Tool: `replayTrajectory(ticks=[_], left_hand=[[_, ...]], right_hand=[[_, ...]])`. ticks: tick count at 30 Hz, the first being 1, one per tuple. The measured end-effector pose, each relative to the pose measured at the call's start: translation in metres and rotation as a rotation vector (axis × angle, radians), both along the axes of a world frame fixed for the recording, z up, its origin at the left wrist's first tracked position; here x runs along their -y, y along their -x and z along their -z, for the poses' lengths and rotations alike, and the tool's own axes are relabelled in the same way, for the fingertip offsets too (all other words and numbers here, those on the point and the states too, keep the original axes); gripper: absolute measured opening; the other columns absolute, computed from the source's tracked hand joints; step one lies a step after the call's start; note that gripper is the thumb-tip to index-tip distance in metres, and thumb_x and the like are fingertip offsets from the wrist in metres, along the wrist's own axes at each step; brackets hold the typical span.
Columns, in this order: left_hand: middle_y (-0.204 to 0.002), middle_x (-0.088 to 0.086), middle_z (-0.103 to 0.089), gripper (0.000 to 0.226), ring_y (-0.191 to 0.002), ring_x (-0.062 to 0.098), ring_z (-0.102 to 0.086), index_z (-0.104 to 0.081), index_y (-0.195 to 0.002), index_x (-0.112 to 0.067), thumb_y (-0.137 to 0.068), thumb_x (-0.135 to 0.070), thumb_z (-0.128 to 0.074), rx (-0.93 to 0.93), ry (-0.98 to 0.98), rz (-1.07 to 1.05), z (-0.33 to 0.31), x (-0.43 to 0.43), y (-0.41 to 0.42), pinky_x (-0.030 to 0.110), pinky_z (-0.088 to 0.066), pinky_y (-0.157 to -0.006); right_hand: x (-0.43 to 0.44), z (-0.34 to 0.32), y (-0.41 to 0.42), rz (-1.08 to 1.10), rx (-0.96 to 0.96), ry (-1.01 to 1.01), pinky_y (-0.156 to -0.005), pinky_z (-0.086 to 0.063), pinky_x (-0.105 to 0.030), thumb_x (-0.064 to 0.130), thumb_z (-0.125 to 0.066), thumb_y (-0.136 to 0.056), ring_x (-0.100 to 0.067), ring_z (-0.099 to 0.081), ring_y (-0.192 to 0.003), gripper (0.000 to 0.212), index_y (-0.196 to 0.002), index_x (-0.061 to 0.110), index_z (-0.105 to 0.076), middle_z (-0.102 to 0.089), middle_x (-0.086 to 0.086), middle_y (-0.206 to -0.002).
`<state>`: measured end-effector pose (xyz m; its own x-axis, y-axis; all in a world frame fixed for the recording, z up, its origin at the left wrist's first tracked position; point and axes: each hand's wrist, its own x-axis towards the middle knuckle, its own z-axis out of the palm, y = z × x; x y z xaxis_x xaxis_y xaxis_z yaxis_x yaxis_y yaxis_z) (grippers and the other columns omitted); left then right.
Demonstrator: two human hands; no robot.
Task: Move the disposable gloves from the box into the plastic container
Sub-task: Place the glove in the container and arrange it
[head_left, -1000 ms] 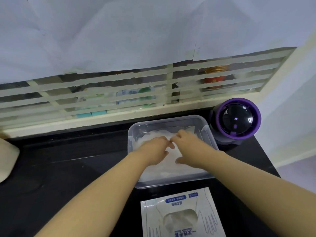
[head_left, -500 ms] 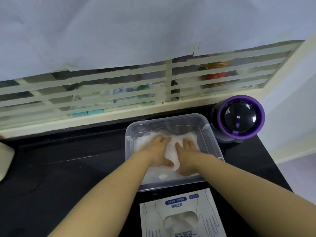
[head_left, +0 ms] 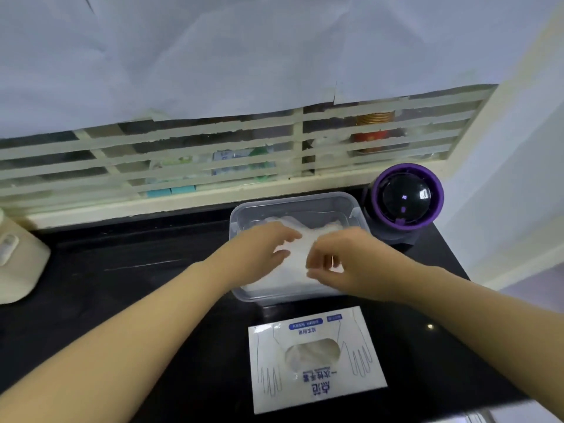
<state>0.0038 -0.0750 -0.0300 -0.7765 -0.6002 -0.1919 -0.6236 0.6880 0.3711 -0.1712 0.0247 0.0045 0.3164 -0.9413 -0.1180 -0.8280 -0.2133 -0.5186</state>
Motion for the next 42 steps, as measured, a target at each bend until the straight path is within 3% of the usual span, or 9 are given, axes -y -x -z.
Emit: replayTrajectory(ticks=[8,11,13,16,26,33,37,40,42], left_hand=[[-0.104,-0.008,-0.064,0.023,-0.077,0.013,-0.063,-0.067,-0.111,-0.023,-0.096,-0.027,-0.051,-0.181,0.160,0.281,0.006,-0.068,-0.040,0.026,-0.050,-0.061],[-0.124,-0.011,-0.054,0.042,-0.104,0.010,-0.057,-0.051,-0.133,-0.029,-0.094,-0.043,-0.055,0.036,0.028,0.262,0.028,-0.089,-0.051,0.029,-0.049,-0.082],[-0.138,-0.010,-0.042,0.068,-0.120,0.012,-0.045,-0.035,-0.145,-0.032,-0.086,-0.054,-0.061,0.184,0.001,0.241,0.044,-0.096,-0.057,0.033,-0.044,-0.096],[-0.150,-0.006,-0.030,0.084,-0.131,0.019,-0.034,-0.032,-0.148,-0.026,-0.079,-0.059,-0.066,0.260,0.062,0.250,0.058,-0.103,-0.057,0.035,-0.036,-0.106],[-0.142,-0.008,-0.035,0.076,-0.122,0.018,-0.039,-0.039,-0.142,-0.025,-0.078,-0.054,-0.068,0.372,0.059,0.198,0.054,-0.114,-0.048,0.031,-0.038,-0.097],[-0.127,-0.025,-0.054,0.069,-0.109,-0.005,-0.056,-0.046,-0.132,-0.036,-0.073,-0.061,-0.072,0.006,-0.577,-0.219,-0.008,-0.111,-0.036,0.022,-0.045,-0.096],[-0.120,-0.010,-0.067,0.043,-0.105,-0.001,-0.064,-0.054,-0.124,-0.033,-0.086,-0.051,-0.063,-0.423,-0.771,-0.387,-0.037,-0.113,-0.020,0.023,-0.049,-0.093],[-0.115,-0.007,-0.070,0.046,-0.104,0.004,-0.066,-0.053,-0.130,-0.039,-0.087,-0.054,-0.061,-0.538,-0.731,-0.451,-0.054,-0.113,-0.007,0.031,-0.047,-0.098],[-0.105,-0.012,-0.070,0.043,-0.091,-0.007,-0.066,-0.053,-0.130,-0.041,-0.088,-0.051,-0.061,-0.438,-0.571,-0.425,-0.069,-0.114,0.001,0.018,-0.044,-0.088]], right_hand=[[-0.053,0.070,-0.039,-0.097,-0.196,-0.316,-0.082,-0.040,-0.024,0.039,-0.056,-0.092,-0.013,-0.054,-0.103,0.034,-0.125,0.027,-0.057,-0.055,0.009,-0.117],[-0.056,0.088,-0.055,0.058,-0.129,-0.303,-0.073,-0.043,-0.029,0.039,-0.054,-0.090,-0.017,-0.055,-0.089,0.017,-0.085,0.025,-0.063,-0.054,0.007,-0.095],[-0.057,0.092,-0.057,0.087,-0.082,-0.347,-0.077,-0.047,-0.031,0.035,-0.056,-0.091,-0.017,-0.057,-0.088,0.018,-0.087,0.020,-0.066,-0.059,0.005,-0.093],[-0.058,0.082,-0.051,0.142,0.107,-0.362,-0.073,-0.044,-0.023,0.027,-0.059,-0.091,-0.013,-0.057,-0.083,0.008,-0.086,0.023,-0.061,-0.059,0.009,-0.084],[-0.053,0.006,-0.011,0.521,0.801,-0.113,-0.077,-0.055,-0.022,0.014,-0.045,-0.100,-0.010,-0.066,-0.077,0.016,-0.089,0.012,-0.057,-0.067,0.001,-0.079],[-0.062,-0.029,0.014,0.573,1.064,-0.364,-0.066,-0.056,-0.027,0.006,-0.043,-0.094,-0.023,-0.067,-0.081,0.024,-0.079,0.003,-0.060,-0.067,-0.012,-0.079],[-0.076,-0.033,0.021,0.655,1.260,-0.539,-0.066,-0.060,-0.034,0.015,-0.044,-0.097,-0.024,-0.071,-0.079,0.027,-0.089,0.000,-0.065,-0.071,-0.016,-0.087],[-0.082,-0.035,0.021,0.708,1.341,-0.545,-0.063,-0.060,-0.034,0.015,-0.045,-0.097,-0.022,-0.071,-0.074,0.024,-0.095,-0.003,-0.060,-0.071,-0.012,-0.080],[-0.085,-0.036,0.021,0.752,1.419,-0.570,-0.060,-0.060,-0.034,0.013,-0.045,-0.096,-0.022,-0.070,-0.068,0.022,-0.106,-0.003,-0.058,-0.069,-0.012,-0.075]])
